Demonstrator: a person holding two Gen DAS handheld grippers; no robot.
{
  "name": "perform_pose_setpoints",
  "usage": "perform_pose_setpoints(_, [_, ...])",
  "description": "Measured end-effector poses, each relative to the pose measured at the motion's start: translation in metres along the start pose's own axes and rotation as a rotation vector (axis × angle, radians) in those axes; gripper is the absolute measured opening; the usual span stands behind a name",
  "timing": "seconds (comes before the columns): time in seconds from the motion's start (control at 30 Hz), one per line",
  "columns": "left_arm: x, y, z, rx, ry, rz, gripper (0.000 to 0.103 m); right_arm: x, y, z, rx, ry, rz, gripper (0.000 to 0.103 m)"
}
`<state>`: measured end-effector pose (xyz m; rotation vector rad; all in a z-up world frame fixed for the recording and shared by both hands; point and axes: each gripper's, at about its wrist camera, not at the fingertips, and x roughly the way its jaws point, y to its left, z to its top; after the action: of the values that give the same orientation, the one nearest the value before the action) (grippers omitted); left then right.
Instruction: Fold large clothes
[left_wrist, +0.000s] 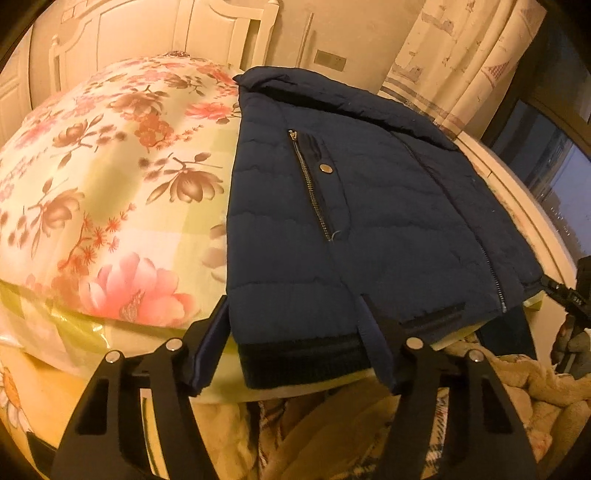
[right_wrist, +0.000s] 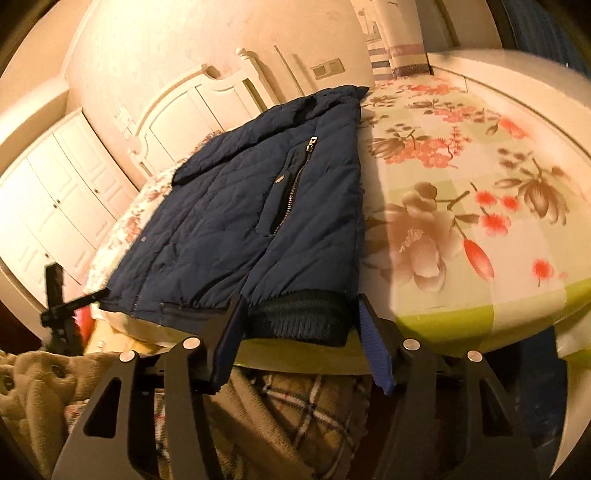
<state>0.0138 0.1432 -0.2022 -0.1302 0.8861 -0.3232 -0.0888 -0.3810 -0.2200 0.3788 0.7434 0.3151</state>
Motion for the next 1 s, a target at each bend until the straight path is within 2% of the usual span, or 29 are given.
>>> perform_pose_setpoints(0.1, [0.003,-0.002,0.004,-0.021,-0.002,-0.024,0.063,0.003,-0.004,0.003,0.033,-0.004,0.047,0.061])
perform_pose_setpoints(0.17, [0.007,-0.003,0.008,-0.033,-0.005,-0.054,0.063,0.011,-0.005,0.005,0.062,-0.004,0.115,0.061])
perform_pose_setpoints(0.23, [0.011,0.001,0.014,-0.084,-0.018,-0.117,0.063,0.021,-0.001,0.008,0.063,-0.004,0.165,0.061])
perform_pose_setpoints(0.3, [0.016,0.009,0.017,-0.149,-0.04,-0.16,0.062,0.032,0.004,0.013,0.056,-0.008,0.178,0.06])
perform_pose_setpoints(0.37, [0.016,0.009,0.019,-0.153,-0.043,-0.162,0.062,0.035,0.013,0.018,0.038,-0.005,0.142,0.06])
perform_pose_setpoints(0.43, [0.013,0.0,0.016,-0.091,-0.018,-0.121,0.062,0.034,0.016,0.019,0.038,0.001,0.098,0.06])
perform_pose_setpoints(0.53, [0.007,-0.011,0.008,-0.011,0.008,-0.033,0.06,0.03,0.028,0.019,-0.019,0.009,-0.033,0.06])
perform_pose_setpoints(0.63, [0.013,-0.015,0.013,-0.01,-0.002,0.013,0.06,0.034,0.042,0.021,-0.06,0.018,-0.133,0.06])
perform_pose_setpoints(0.7, [0.021,-0.021,0.02,-0.007,-0.015,0.026,0.067,0.041,0.049,0.026,-0.083,0.018,-0.188,0.06])
perform_pose_setpoints(0.77, [0.035,-0.034,0.028,0.046,-0.033,0.065,0.068,0.051,0.053,0.03,-0.114,0.029,-0.24,0.06])
perform_pose_setpoints(0.8, [0.039,-0.038,0.031,0.065,-0.037,0.079,0.067,0.054,0.054,0.03,-0.13,0.028,-0.257,0.057])
perform_pose_setpoints(0.83, [0.042,-0.041,0.033,0.075,-0.046,0.084,0.06,0.059,0.059,0.03,-0.183,0.017,-0.288,0.049])
perform_pose_setpoints(0.87, [0.043,-0.042,0.034,0.075,-0.054,0.081,0.045,0.061,0.066,0.029,-0.247,-0.002,-0.311,0.042])
perform_pose_setpoints(0.9, [0.041,-0.041,0.034,0.074,-0.069,0.066,0.033,0.062,0.071,0.026,-0.296,-0.015,-0.325,0.04])
perform_pose_setpoints(1.0, [0.023,-0.043,0.028,0.097,-0.12,0.049,0.02,0.055,0.076,0.022,-0.331,-0.057,-0.319,0.028])
